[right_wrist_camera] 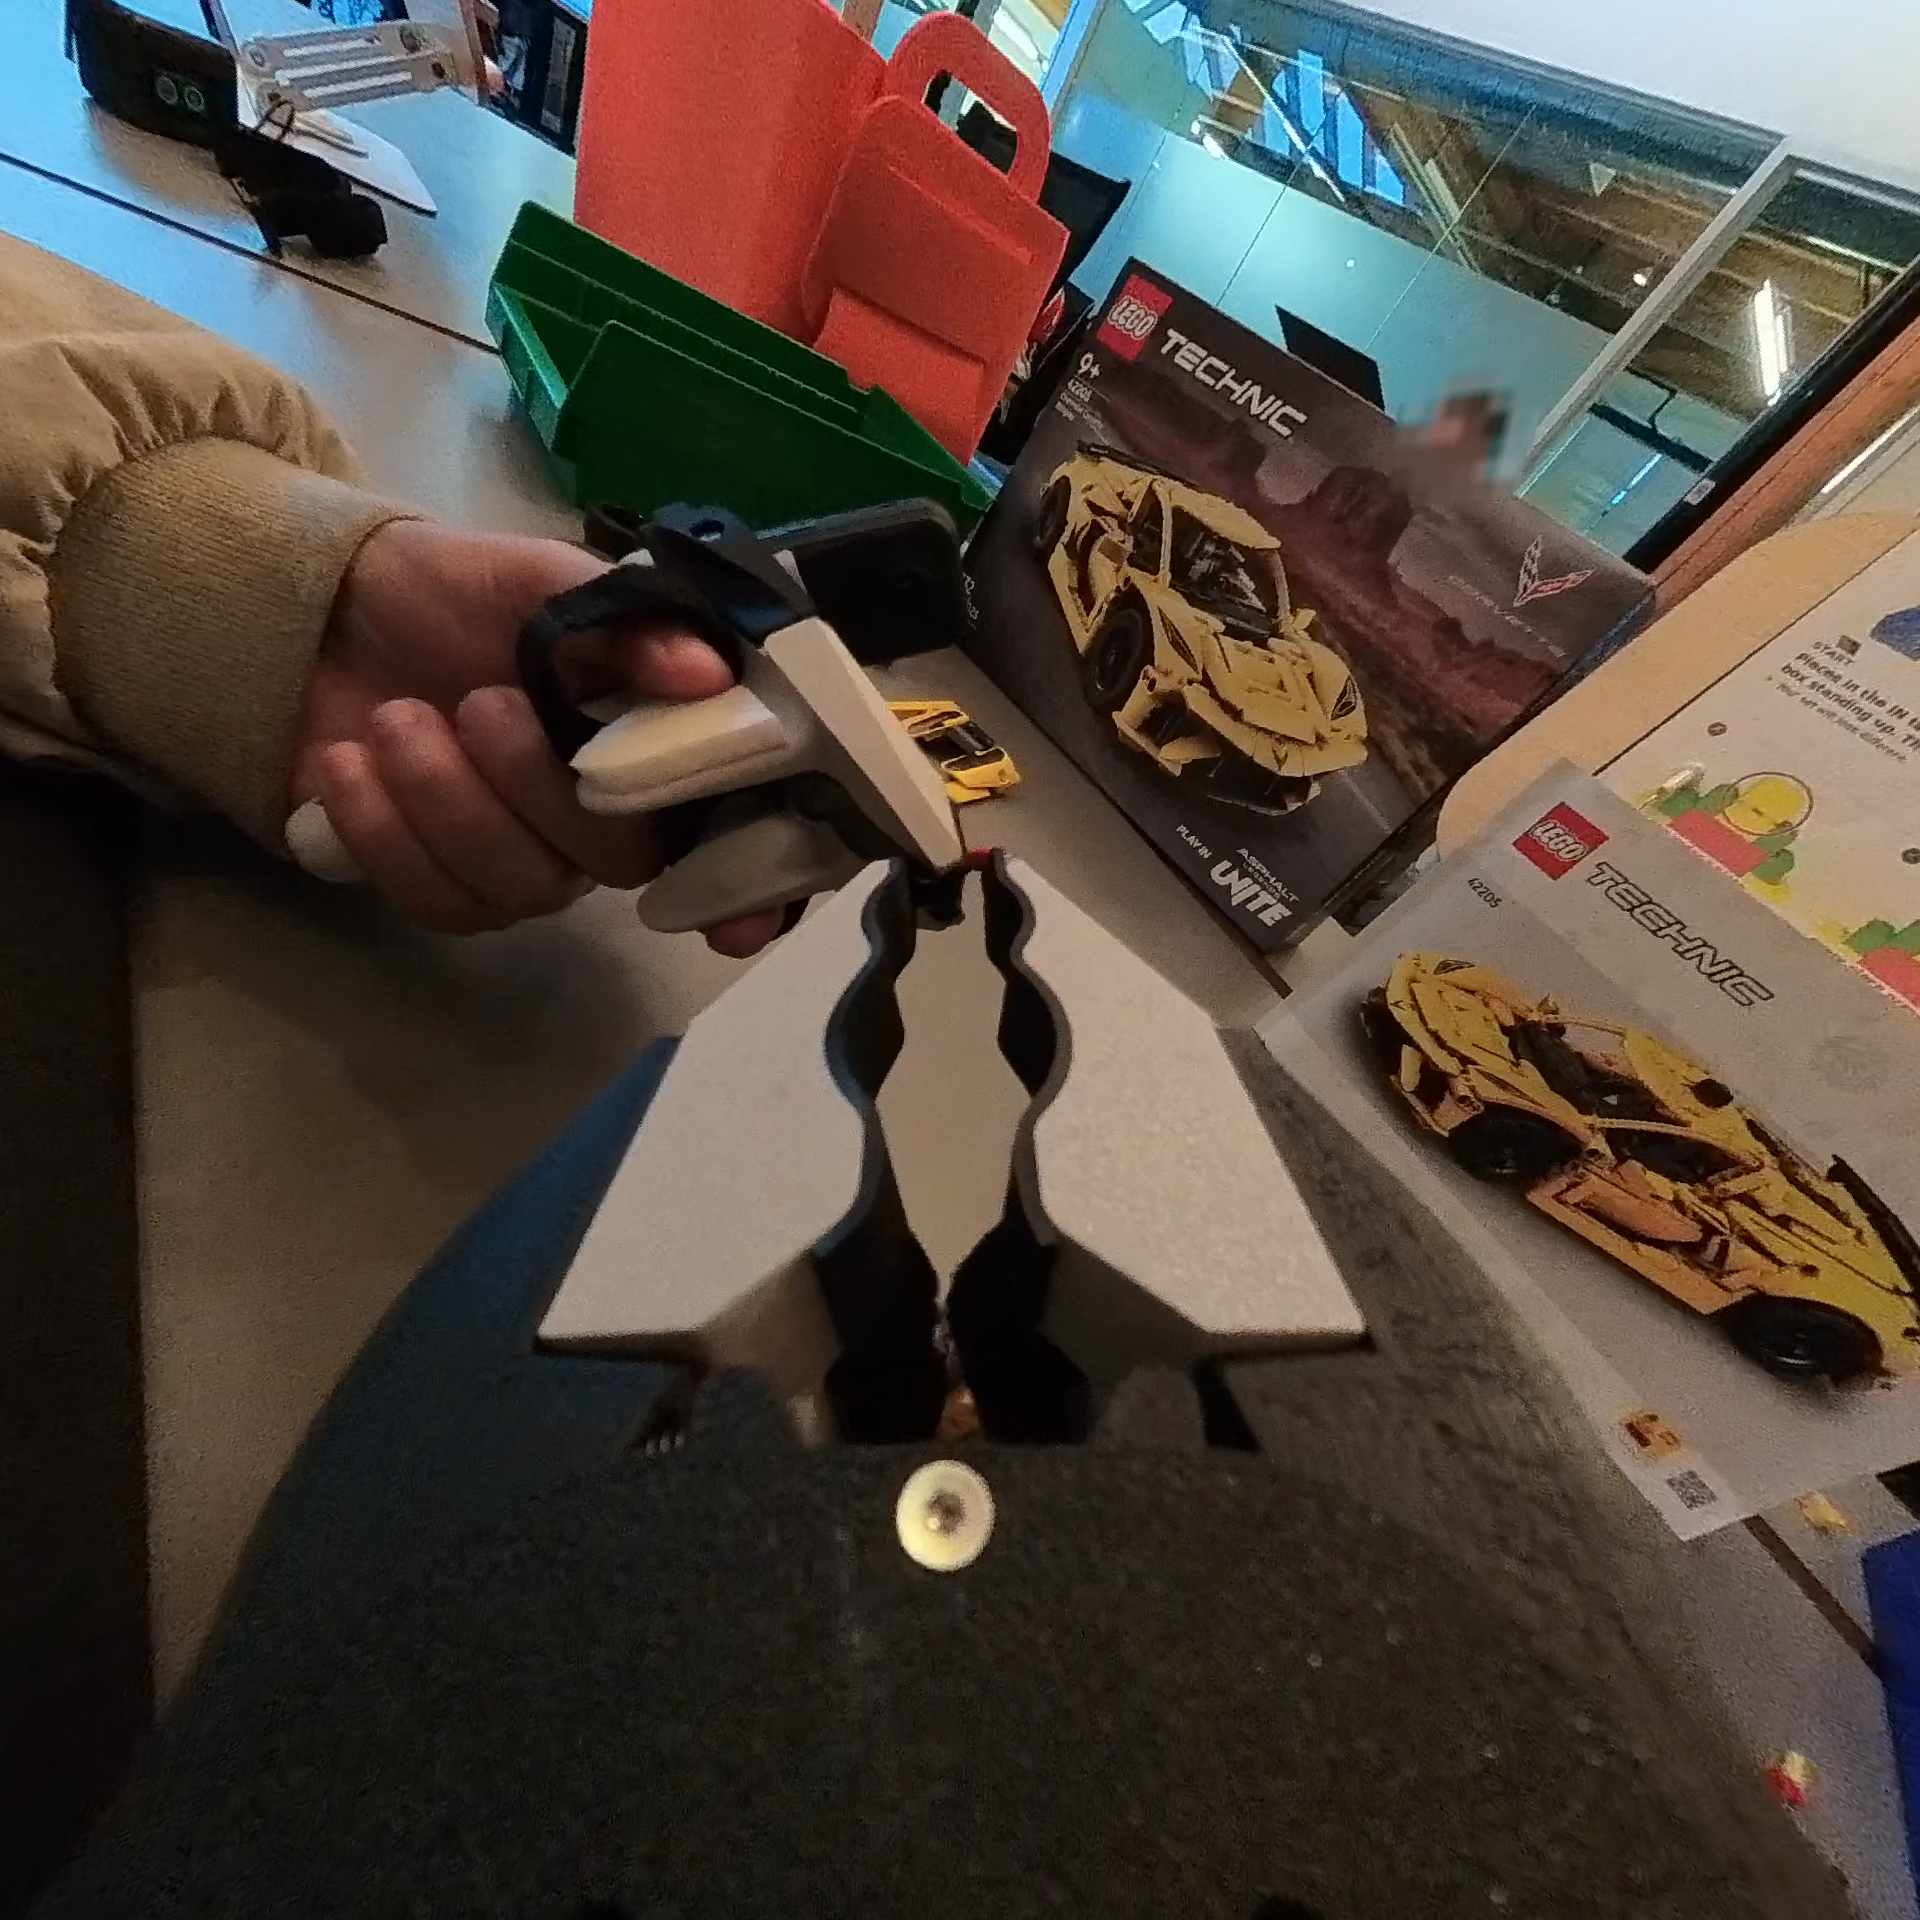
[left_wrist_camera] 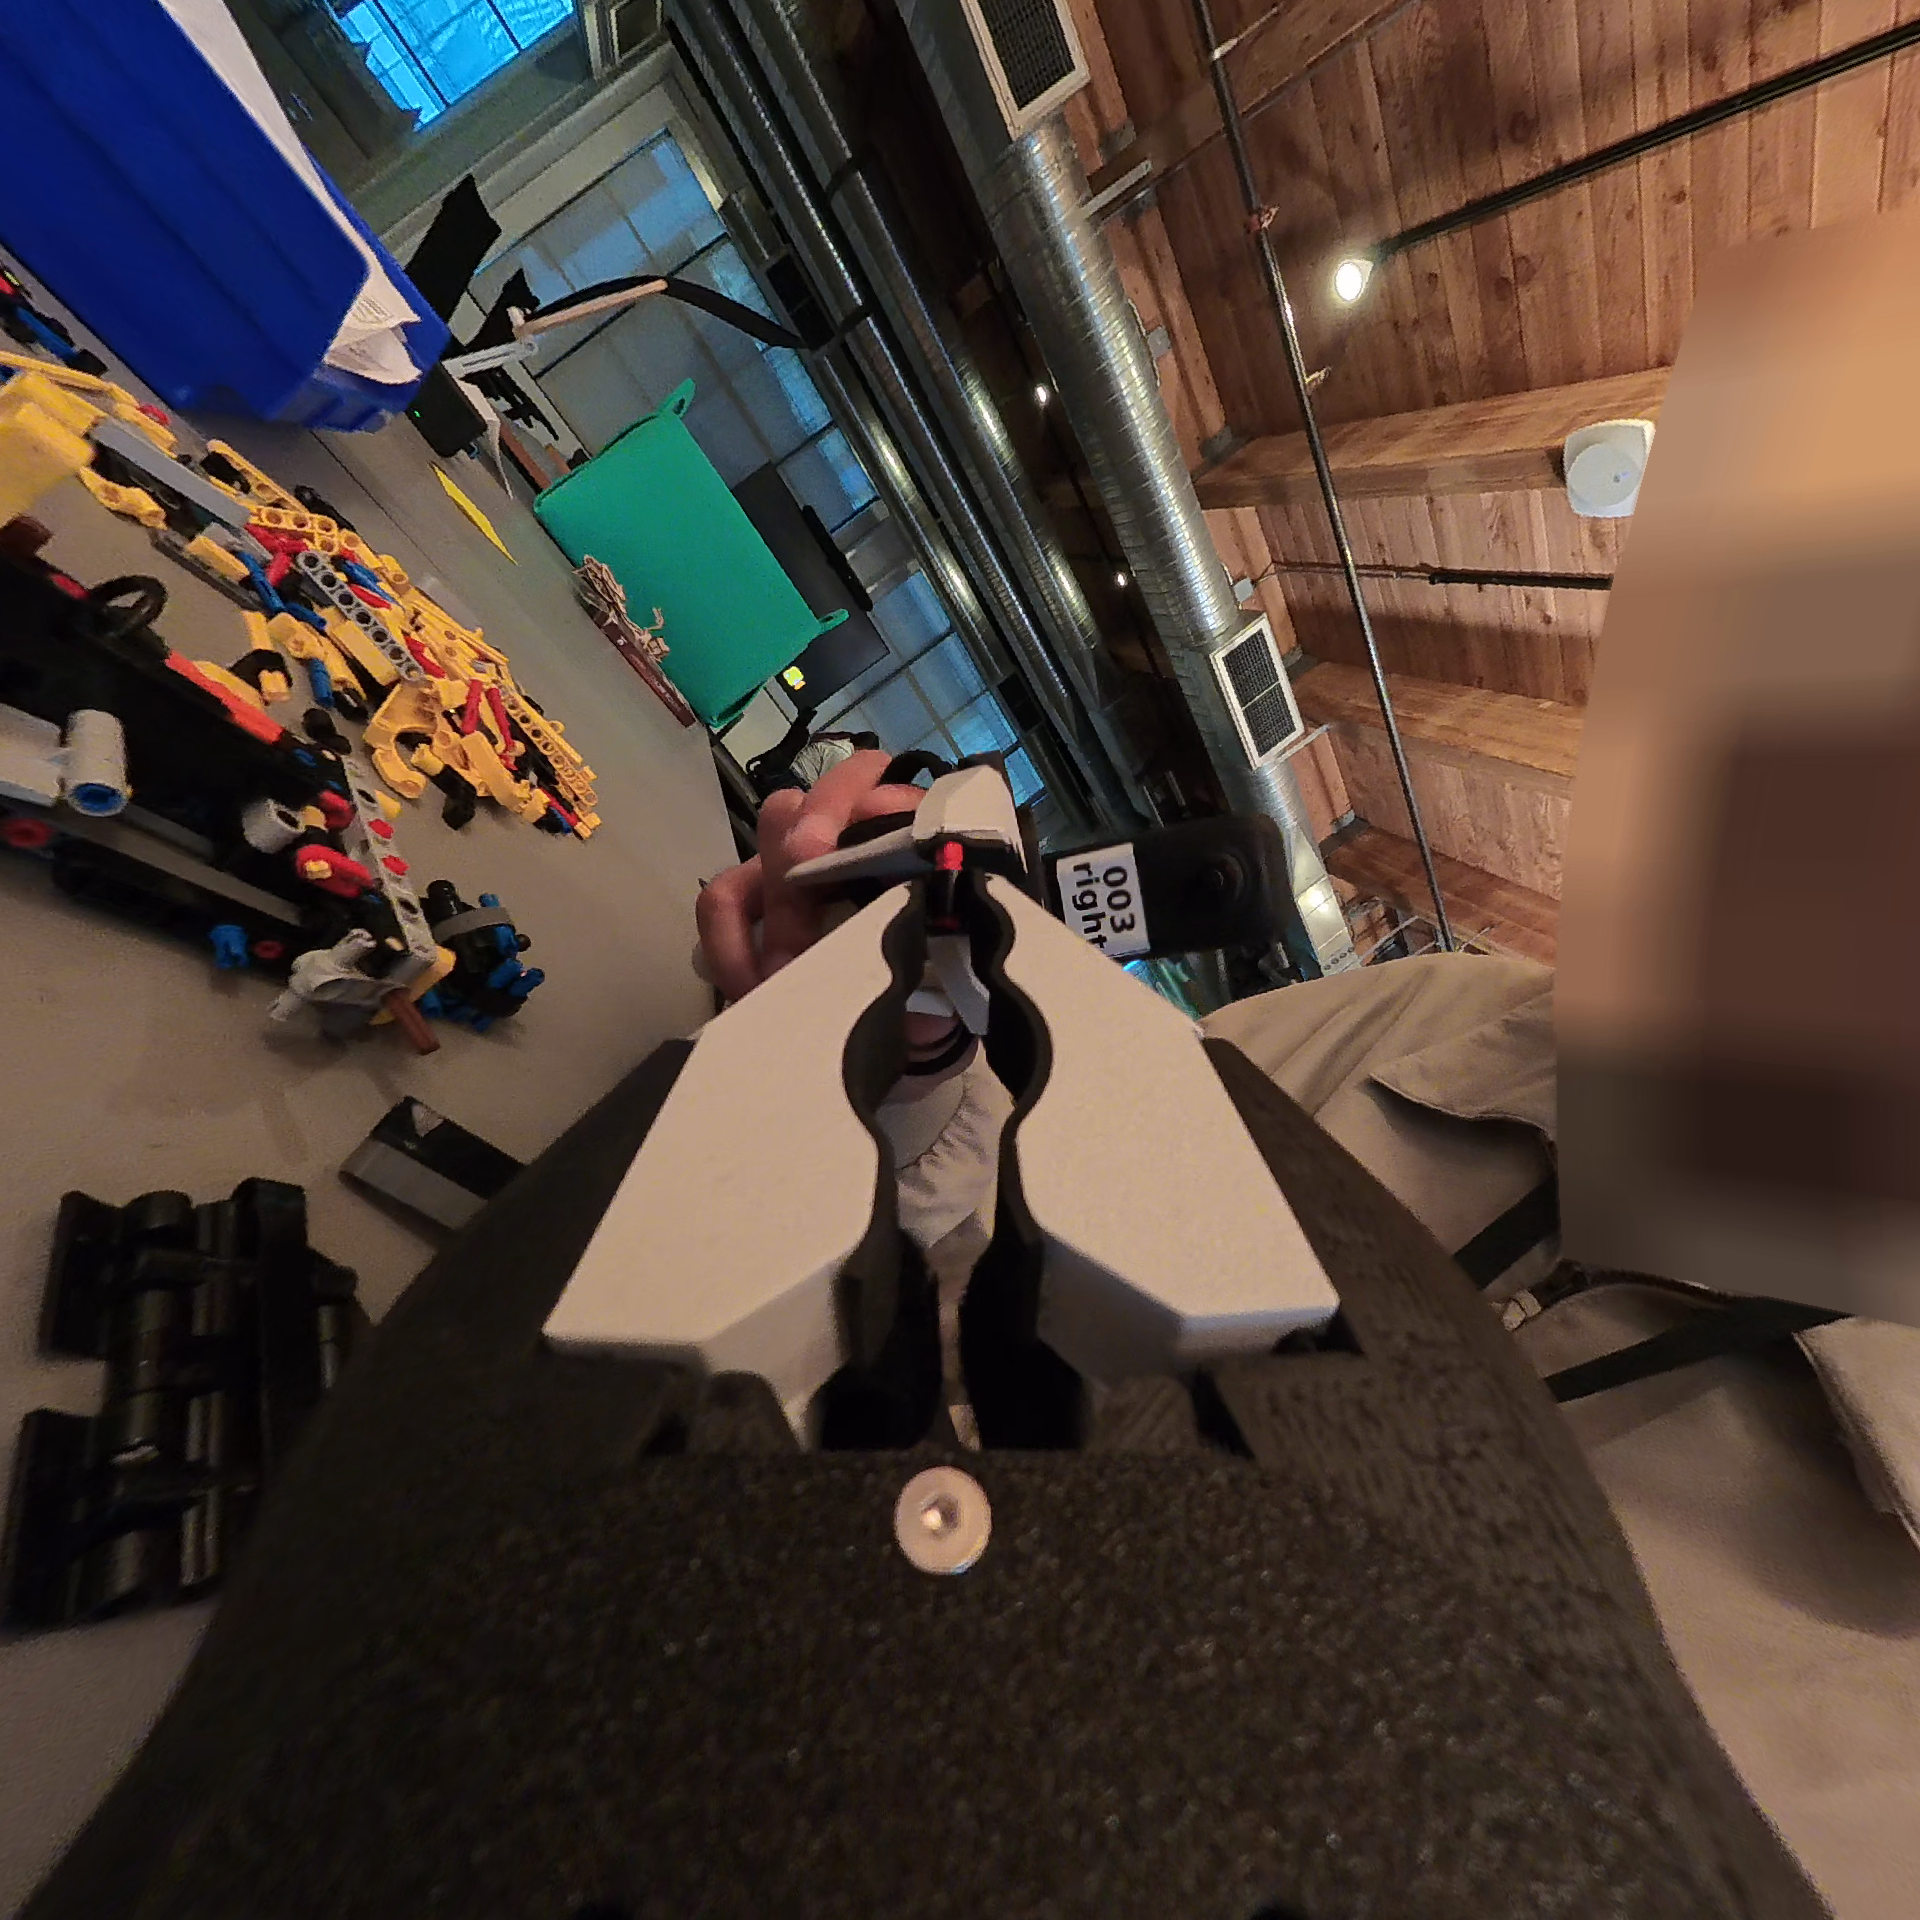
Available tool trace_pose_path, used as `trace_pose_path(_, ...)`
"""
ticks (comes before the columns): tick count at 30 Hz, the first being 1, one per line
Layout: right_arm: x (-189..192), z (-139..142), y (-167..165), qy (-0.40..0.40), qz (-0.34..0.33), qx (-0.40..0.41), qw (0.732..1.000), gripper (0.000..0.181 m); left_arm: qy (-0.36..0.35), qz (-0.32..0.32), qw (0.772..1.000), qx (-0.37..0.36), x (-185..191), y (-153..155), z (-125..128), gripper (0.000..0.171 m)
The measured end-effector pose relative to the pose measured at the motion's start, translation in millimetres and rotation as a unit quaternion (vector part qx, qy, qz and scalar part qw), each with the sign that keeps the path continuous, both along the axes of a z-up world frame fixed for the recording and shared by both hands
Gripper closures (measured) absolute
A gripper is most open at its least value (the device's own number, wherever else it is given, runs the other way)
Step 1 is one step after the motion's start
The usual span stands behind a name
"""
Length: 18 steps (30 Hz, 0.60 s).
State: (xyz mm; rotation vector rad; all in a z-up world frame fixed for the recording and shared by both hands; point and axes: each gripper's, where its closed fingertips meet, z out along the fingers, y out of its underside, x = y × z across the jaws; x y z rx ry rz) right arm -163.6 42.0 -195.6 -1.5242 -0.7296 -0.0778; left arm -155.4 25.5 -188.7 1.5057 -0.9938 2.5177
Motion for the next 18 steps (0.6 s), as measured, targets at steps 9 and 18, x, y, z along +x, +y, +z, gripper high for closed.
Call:
trace_pose_path(9, 9.1, -1.9, 5.3, 0.016, -0.019, -0.019, 1.000, 0.168, 0.021, 0.023, 1.000, 0.006, 3.8, 6.9, -3.0, 0.163)
trace_pose_path(18, 7.8, -6.1, 3.2, 0.036, -0.012, -0.025, 0.999, 0.167, 0.037, 0.026, 0.999, 0.010, 5.1, 5.7, -8.9, 0.165)
